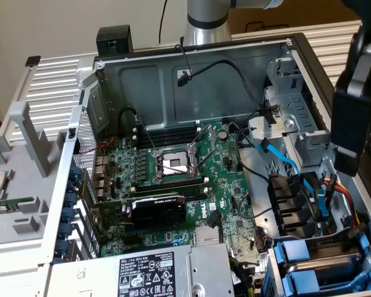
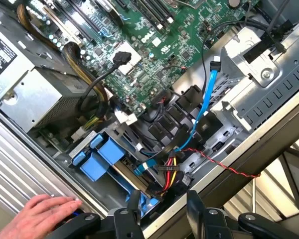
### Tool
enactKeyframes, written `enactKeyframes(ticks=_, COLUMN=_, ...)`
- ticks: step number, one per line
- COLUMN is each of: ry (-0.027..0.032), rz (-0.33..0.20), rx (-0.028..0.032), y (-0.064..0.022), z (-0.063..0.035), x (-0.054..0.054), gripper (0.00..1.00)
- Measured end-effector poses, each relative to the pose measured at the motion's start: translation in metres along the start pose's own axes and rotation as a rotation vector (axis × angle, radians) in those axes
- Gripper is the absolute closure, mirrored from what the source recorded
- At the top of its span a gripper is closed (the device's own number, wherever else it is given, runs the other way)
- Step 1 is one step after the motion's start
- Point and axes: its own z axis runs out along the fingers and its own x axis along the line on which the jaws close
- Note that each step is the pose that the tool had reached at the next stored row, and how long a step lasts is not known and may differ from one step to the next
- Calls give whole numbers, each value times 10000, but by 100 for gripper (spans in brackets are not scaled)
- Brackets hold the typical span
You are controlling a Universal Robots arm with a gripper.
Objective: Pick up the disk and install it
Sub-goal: 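Insert the first disk wire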
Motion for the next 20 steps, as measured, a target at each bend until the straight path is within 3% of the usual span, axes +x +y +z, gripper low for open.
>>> enactKeyframes(ticks=9, ry=-179, rz=-1389, rx=-19, y=17, z=0, x=23, gripper=51)
enactKeyframes(ticks=20, ry=-244, rz=-1835, rx=-15, y=-5, z=1, x=221, gripper=51)
